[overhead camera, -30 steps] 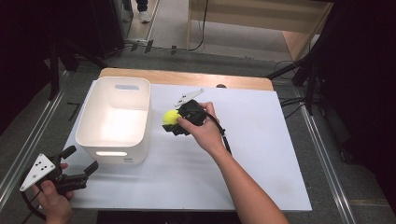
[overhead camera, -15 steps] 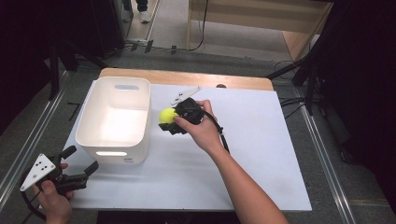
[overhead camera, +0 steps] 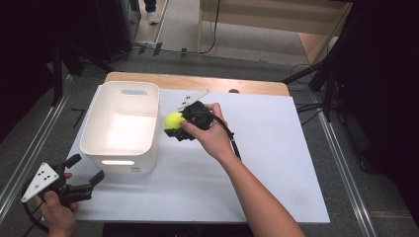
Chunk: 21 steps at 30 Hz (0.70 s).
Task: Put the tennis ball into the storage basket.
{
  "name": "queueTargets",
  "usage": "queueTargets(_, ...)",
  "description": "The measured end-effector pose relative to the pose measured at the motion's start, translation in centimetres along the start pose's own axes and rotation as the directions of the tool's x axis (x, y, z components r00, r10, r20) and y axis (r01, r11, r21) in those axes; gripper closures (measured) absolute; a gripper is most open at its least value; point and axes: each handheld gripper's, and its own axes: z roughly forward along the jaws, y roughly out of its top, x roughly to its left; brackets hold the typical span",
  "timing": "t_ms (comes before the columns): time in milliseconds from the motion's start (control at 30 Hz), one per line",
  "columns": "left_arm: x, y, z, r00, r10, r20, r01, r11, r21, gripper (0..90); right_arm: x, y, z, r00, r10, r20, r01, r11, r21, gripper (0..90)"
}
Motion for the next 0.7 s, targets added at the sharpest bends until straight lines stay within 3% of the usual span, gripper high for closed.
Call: queueTargets(700,0.0,0.0,0.0,1.0000,0.000,0.000,0.000,1.0000,0.000,0.0,0.6,1.5,-0.4,0.9994,-0.028,-0.019,0.028,1.000,-0.011,23.1)
